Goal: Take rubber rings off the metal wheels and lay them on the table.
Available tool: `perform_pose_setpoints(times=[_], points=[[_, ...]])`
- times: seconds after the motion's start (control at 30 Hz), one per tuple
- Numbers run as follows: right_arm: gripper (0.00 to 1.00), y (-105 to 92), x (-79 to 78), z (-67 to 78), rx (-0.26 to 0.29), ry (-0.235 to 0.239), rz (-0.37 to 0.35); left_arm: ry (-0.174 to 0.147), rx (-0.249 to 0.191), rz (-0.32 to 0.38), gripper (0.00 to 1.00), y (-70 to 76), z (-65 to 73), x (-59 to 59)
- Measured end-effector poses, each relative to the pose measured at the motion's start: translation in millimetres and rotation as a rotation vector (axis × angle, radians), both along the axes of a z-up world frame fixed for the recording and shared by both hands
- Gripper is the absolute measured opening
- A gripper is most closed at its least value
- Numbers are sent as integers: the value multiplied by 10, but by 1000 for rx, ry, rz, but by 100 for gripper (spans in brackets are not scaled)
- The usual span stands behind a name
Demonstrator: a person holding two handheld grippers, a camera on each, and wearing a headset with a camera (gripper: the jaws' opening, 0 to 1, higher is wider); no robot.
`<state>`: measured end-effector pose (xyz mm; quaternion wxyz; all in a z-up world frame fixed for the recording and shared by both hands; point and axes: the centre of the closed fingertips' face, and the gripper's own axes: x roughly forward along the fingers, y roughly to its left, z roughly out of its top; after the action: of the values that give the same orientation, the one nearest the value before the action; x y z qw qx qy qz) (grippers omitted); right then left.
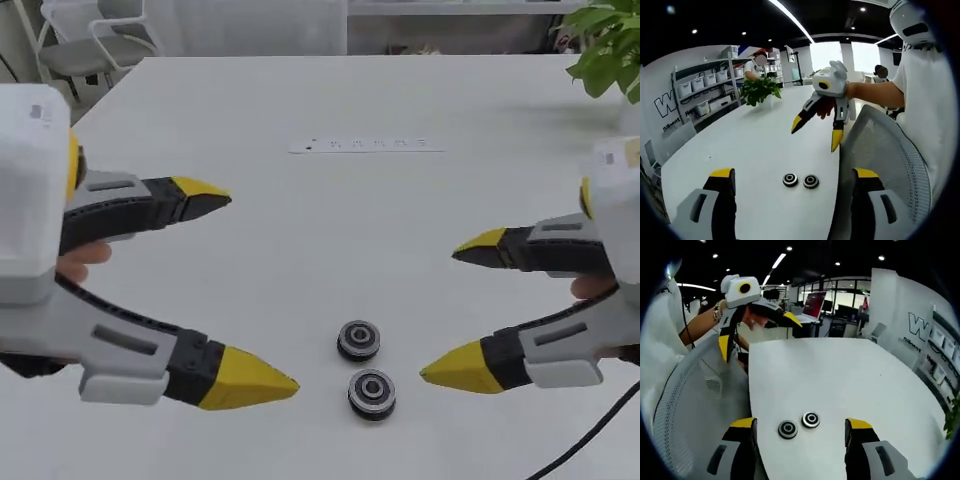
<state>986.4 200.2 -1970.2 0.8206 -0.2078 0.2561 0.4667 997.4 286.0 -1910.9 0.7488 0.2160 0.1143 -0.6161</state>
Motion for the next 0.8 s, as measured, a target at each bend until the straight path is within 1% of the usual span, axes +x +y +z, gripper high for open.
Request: perform_pose_setpoints(times=[0.03, 0.1, 0.2, 0.27, 0.33, 0.37, 0.4, 0.43, 0.47, 0.5, 0.53, 0.57, 0.6, 0.7, 0.8], points=[[71, 39, 8, -13, -11, -1, 17, -12, 0, -20, 94, -50, 11, -6], [72, 126, 28, -53, -30, 8, 49, -19, 0, -43, 93, -113, 19, -10], [67, 236, 56, -94, -44, 20, 96, -41, 3, -83, 91, -218, 35, -2], [65, 302, 44, -118, -48, 29, 132, -46, 3, -99, 88, -275, 29, 11], [66, 330, 55, -150, -54, 35, 143, -49, 16, -106, 86, -318, -20, 36], [67, 343, 66, -179, -59, 35, 153, -53, 37, -113, 86, -340, -77, 51], [67, 346, 75, -203, -62, 35, 157, -57, 46, -122, 86, -359, -113, 52], [66, 352, 81, -243, -63, 41, 165, -54, 54, -130, 85, -391, -161, 53], [65, 354, 78, -273, -63, 50, 169, -53, 56, -132, 84, -400, -176, 54], [65, 358, 72, -318, -61, 61, 174, -50, 51, -134, 81, -448, -223, 62], [65, 353, 76, -350, -58, 67, 176, -47, 38, -135, 78, -478, -238, 65], [64, 351, 75, -380, -53, 74, 177, -34, 23, -133, 76, -519, -269, 65], [63, 352, 69, -421, -43, 84, 175, -29, 19, -133, 74, -541, -297, 66], [60, 327, 70, -518, -27, 102, 164, -23, 17, -138, 72, -606, -407, 66], [57, 295, 75, -606, -3, 119, 145, -2, 17, -141, 69, -668, -527, 54]])
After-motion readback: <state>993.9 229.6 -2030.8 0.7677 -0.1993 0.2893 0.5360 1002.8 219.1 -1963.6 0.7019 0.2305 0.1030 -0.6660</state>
